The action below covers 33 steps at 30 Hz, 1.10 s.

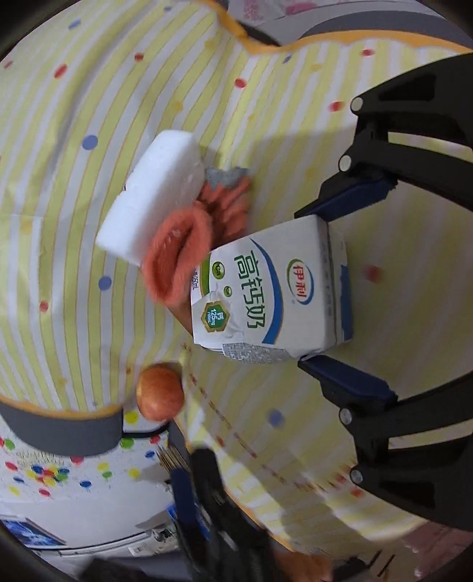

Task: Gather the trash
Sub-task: 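Grasp the white milk carton with the right tool, then grasp the white foam block with the left tool while the right tool holds the carton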

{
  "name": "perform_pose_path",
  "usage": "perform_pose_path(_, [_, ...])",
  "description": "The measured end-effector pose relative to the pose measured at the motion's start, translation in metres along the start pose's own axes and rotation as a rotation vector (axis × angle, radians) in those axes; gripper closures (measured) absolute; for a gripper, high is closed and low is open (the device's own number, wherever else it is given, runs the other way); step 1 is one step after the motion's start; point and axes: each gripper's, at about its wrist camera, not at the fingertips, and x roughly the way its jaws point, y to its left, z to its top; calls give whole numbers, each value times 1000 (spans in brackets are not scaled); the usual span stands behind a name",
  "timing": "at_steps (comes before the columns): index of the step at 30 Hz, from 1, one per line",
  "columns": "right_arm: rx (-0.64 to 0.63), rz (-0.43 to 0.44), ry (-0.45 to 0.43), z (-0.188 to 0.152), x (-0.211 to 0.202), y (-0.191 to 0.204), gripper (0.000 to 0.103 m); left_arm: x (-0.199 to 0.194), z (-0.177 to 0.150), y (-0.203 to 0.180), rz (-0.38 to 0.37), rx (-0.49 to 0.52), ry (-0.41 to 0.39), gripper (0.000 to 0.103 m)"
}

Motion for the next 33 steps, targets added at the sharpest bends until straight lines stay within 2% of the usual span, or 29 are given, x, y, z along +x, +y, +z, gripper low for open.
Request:
perform_pose_path(3, [26, -47, 9, -25, -32, 5, 31, -3, -1, -8, -8, 13, -5, 31])
perform_pose_path(5, [57, -114, -3, -41, -55, 1, 31, -1, 0, -14, -20, 17, -1, 31])
perform_pose_path(9, [157, -255, -52, -53, -84, -20, 31, 5, 2, -34, -59, 43, -2, 31])
perform_pose_path(10, [173, -273, -65, -53, -88, -24, 31, 9, 4, -41, -72, 58, 2, 28])
perform_pose_path(11, [202, -280, -81, -54, -94, -31, 31, 13, 6, -48, -83, 73, 7, 23])
perform_pose_path(16, [299, -280, -120, -56, -100, -52, 31, 29, 15, -75, -102, 122, -7, 24])
perform_pose_path(18, [332, -272, -133, -56, -99, -59, 31, 38, 20, -85, -116, 132, -8, 28])
perform_pose_path(20, [356, -265, -145, -55, -99, -64, 31, 45, 24, -93, -127, 138, -2, 41])
perform_pose_path(25, [408, -251, -167, -57, -99, -73, 31, 64, 36, -112, -146, 142, 2, 49])
perform_pose_path(30, [439, -235, -174, -61, -102, -80, 31, 81, 45, -126, -105, 166, 22, 53])
perform_pose_path(31, [443, -234, -174, -62, -102, -80, 31, 86, 47, -126, -102, 161, 32, 66])
perform_pose_path(32, [445, -233, -173, -63, -103, -80, 31, 88, 48, -125, -104, 158, 43, 74])
perform_pose_path(33, [447, -234, -174, -65, -105, -80, 31, 87, 48, -123, -116, 144, 45, 75])
